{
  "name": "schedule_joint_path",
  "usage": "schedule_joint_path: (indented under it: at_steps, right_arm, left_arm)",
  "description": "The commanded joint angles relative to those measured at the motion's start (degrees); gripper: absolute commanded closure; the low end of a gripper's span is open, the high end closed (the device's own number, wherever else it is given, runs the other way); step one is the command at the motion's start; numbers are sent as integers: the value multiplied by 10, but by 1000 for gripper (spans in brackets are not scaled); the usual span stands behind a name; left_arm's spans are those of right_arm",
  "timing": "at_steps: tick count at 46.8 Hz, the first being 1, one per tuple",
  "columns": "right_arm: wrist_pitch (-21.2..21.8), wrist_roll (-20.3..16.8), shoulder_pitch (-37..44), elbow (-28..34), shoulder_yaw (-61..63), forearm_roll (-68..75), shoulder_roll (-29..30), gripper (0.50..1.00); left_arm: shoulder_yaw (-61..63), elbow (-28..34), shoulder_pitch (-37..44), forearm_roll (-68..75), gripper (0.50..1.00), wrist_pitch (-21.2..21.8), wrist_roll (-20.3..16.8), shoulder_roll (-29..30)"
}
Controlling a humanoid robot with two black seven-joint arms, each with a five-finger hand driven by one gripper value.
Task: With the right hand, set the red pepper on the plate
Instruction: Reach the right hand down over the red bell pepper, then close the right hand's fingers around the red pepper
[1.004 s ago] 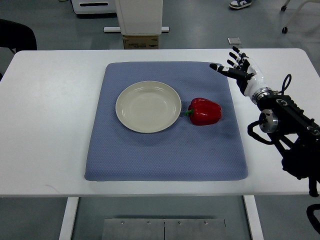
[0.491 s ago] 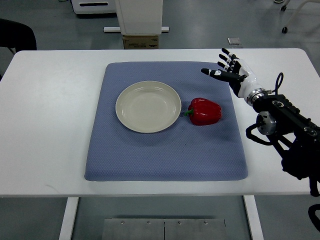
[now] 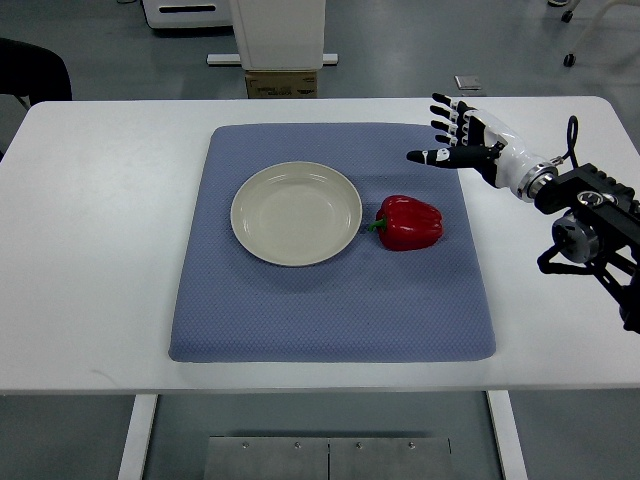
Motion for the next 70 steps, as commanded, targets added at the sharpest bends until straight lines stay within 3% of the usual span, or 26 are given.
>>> schedule_joint_path:
  at_steps: [1,24,33,41,70]
  right_arm:
    - [8,8,15,21,-37,-4,-22,507]
    - [5,48,103,44,-218,-88,-39,553]
    - [3,49,114,43,-241,-121,-37,553]
    - [-1,73,125,39,-278,-146,-36,555]
    - [-23,86,130,7,-350,-169,-35,609]
  left_arm:
    - [0,0,0,0,500,0,-1,0]
    - [0,0,0,0,500,0,-1,0]
    - [0,0,0,0,500,0,0,0]
    - [0,0,0,0,500,0,0,0]
    - [0,0,0,0,500,0,0,0]
